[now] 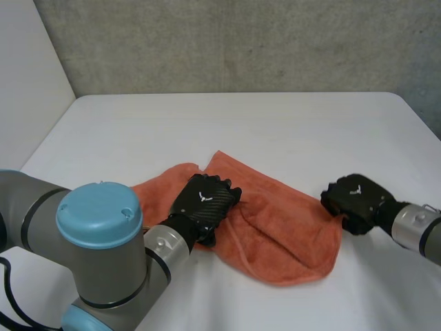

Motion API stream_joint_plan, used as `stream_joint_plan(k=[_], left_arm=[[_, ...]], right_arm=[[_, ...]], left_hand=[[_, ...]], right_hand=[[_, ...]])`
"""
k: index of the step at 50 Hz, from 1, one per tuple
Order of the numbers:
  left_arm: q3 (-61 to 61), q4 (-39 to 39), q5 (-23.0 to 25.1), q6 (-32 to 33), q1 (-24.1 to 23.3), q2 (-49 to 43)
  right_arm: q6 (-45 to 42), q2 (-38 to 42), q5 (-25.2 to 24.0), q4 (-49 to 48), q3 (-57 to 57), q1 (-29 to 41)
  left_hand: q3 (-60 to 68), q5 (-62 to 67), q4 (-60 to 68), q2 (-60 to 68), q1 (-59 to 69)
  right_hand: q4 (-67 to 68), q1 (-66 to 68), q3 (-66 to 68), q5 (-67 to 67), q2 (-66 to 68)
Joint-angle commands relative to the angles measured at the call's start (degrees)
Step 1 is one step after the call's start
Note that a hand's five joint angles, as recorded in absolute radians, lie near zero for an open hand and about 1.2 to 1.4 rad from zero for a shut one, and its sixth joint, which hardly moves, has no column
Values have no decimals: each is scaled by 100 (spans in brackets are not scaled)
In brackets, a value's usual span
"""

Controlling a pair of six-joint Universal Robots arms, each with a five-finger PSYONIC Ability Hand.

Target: Fold the laundry

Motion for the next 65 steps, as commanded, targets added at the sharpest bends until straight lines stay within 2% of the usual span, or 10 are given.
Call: stream_joint_plan(k=[1, 8, 22, 28, 36, 43, 50, 52, 57, 65], left_arm=[[60, 43, 33, 56, 0, -157], [306, 34, 41, 65, 9, -552], [1098, -97, 112, 188, 176, -1256], [1362, -475, 569, 443, 246, -1581], [1529, -431, 393, 610, 501, -1625], [2256, 734, -555, 978, 711, -1616], [3322, 1924, -609, 1586, 1037, -1370], [3672, 2659, -653, 1586, 1064, -1117], [3630, 3408, -907, 1577, 1081, -642], [2174, 3445, -1233, 1437, 1204, -96]], right_arm=[[1593, -14, 736, 2, -671, 156], [2317, -23, 1502, 11, -1077, 148], [2291, 3, 1582, 20, -954, 323], [2273, -6, 1758, 29, -1068, 297], [2124, 65, 2206, 29, -1437, 376], [2062, 635, 2670, 38, -2813, 1121], [2168, 900, 3595, -411, -4856, 1721], [2413, 917, 3980, -1206, -5635, 1887], [2634, 716, 4254, -2131, -5858, 1958], [2651, 452, 4167, -2107, -4842, 2169]], left_hand=[[400, 417, 412, 407, 414], [517, 534, 530, 525, 531], [1208, 1224, 1220, 1215, 1221], [1662, 1679, 1674, 1669, 1676], [5343, 5360, 5356, 5351, 5357], [5344, 5360, 5356, 5351, 5357], [5344, 5360, 5356, 5351, 5357], [5344, 5360, 5356, 5351, 5357], [5344, 5360, 5356, 5351, 5357], [5344, 5360, 5356, 5351, 5357]], right_hand=[[1190, 2416, 1236, 1356, 1267], [1190, 2416, 1236, 1356, 1267], [1190, 2416, 1236, 1356, 1267], [1190, 2416, 1236, 1356, 1267], [1190, 2416, 1236, 1356, 1267], [1190, 2416, 1236, 1356, 1267], [1190, 2416, 1236, 1356, 1267], [1190, 2416, 1236, 1356, 1267], [1190, 2416, 1236, 1356, 1267], [1190, 2416, 1236, 1356, 1267]])
